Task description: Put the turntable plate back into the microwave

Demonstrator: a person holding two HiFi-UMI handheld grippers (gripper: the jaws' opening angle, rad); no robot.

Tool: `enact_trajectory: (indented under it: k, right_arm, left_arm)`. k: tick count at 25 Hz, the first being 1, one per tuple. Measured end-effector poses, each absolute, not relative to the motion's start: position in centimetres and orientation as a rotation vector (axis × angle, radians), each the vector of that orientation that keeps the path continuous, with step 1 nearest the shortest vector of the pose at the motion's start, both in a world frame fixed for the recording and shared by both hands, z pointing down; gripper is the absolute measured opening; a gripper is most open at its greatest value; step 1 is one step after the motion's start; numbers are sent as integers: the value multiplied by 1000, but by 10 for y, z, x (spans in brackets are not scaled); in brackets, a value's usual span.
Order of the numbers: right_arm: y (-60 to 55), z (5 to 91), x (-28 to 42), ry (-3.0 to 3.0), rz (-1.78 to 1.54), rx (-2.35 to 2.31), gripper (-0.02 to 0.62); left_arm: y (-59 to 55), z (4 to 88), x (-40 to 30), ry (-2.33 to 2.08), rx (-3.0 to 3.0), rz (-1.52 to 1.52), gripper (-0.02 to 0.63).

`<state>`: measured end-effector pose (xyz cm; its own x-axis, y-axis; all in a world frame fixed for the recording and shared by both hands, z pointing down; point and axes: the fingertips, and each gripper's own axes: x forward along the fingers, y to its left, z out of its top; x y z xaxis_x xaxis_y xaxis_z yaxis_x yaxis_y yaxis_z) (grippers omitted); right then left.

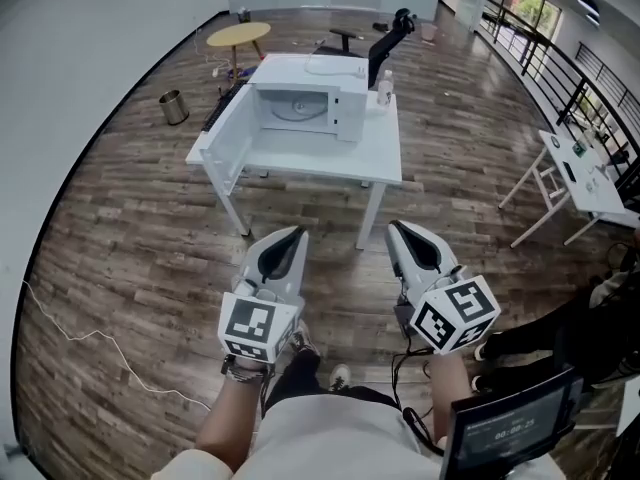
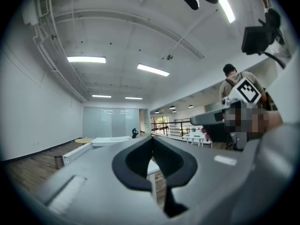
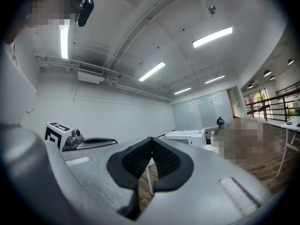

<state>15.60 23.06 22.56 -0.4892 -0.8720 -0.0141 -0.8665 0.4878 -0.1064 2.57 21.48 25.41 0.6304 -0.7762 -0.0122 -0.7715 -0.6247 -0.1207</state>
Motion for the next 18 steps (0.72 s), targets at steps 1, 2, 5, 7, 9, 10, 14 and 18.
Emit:
enact_trajectory:
  k: [1,2,5,7,9,10,14,18]
  right_arm:
    - [233,225,157,2650,-135,-1551,2]
    - [235,225,158,2649,-141,-1552,2]
    - [239,223,158,2656,-131,-1564,2]
    - [240,223,156,2668,-105,-1576,2]
    - [239,223,153,2673,-90,-1580,2]
    - [237,224,150,2675,-85,-1581,2]
    - [233,224,139,2691,-65,-1586,2]
    - [227,226,134,2699,-54,-1586,2]
  left_arm:
    - [218,253,27,1301,-2731,-63,6]
    - [220,251,28,1300,-2731,-64,5]
    - [224,248,30,1292,-2730,-68,6]
    - [223,249,30,1286,-2725,-75,5]
    - [219,251,28,1285,-2722,-90,5]
    - [215,251,27,1287,-2721,-95,5]
    - [206,246,21,1282,-2718,-94,5]
    - [198,244,17,1280,-2704,-94,6]
